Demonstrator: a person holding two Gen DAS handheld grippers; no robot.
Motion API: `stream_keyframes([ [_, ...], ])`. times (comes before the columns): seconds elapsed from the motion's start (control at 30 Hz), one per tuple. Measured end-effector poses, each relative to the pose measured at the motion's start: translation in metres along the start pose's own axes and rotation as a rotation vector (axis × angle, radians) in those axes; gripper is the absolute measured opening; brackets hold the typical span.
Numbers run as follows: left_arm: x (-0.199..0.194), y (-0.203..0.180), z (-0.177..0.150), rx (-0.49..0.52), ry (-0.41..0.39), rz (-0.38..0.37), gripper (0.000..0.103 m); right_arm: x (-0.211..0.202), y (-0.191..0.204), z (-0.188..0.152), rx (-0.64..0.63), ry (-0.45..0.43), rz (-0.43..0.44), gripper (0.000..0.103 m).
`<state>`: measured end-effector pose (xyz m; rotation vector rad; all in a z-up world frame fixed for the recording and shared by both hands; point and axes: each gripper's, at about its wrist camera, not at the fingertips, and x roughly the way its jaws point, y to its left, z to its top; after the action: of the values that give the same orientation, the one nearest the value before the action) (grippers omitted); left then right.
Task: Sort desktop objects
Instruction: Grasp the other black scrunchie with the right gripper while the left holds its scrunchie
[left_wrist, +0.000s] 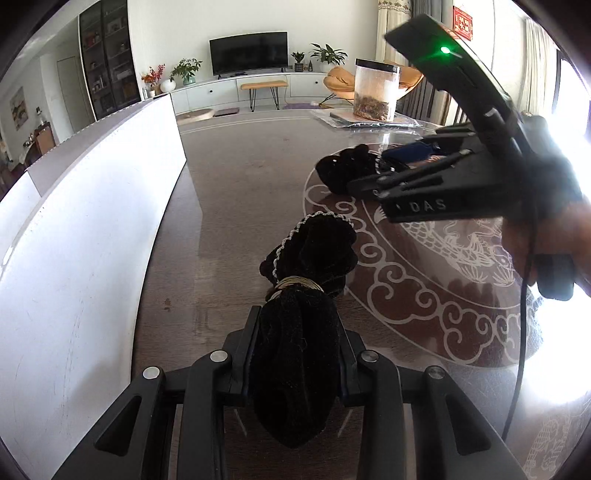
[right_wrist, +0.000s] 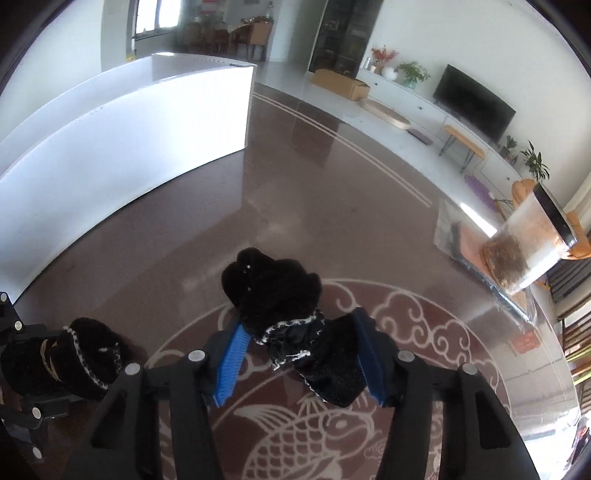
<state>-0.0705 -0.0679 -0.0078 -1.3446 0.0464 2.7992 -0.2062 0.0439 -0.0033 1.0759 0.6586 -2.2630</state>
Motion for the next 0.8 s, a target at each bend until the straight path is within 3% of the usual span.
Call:
stream_keyframes([
  [0.13, 0.0, 0.0, 0.0, 0.0, 0.0, 0.0, 0.033, -0.051, -0.006, -0.066, 0.167, 0.035, -0.09, 0.057],
  [0.23, -0.001, -0.003, 0.0, 0.015, -0.002, 0.009, 0.032, -0.095, -0.003, -0.119, 0.302, 0.05, -0.103, 0.057],
  [0.37, -0.01, -0.006, -0.011, -0.107, -0.014, -0.132, 0.035, -0.143, 0.014, -0.17, 0.425, 0.023, -0.072, 0.059],
  [0.47, -0.019, -0.024, -0.022, -0.069, -0.01, -0.118, 0.037, -0.166, 0.027, -0.189, 0.44, -0.014, -0.052, 0.067],
  [0.5, -0.021, -0.027, -0.024, -0.058, -0.009, -0.107, 0.038, -0.167, 0.029, -0.193, 0.424, -0.014, -0.06, 0.081],
  [0.53, -0.022, -0.03, -0.026, -0.044, -0.006, -0.099, 0.044, -0.166, 0.03, -0.195, 0.399, -0.013, -0.08, 0.093],
  [0.57, -0.022, -0.037, -0.028, -0.025, -0.004, -0.098, 0.049, -0.165, 0.031, -0.198, 0.361, -0.021, -0.106, 0.096],
  [0.63, -0.019, -0.045, -0.028, 0.019, 0.018, -0.082, 0.086, -0.158, 0.035, -0.202, 0.267, -0.01, -0.143, 0.098],
  [0.67, -0.016, -0.049, -0.027, 0.042, 0.039, -0.064, 0.092, -0.15, 0.035, -0.203, 0.234, 0.011, -0.15, 0.098],
  [0.8, -0.013, -0.053, -0.026, 0.061, 0.047, -0.058, 0.096, -0.143, 0.03, -0.206, 0.221, 0.005, -0.071, 0.098],
])
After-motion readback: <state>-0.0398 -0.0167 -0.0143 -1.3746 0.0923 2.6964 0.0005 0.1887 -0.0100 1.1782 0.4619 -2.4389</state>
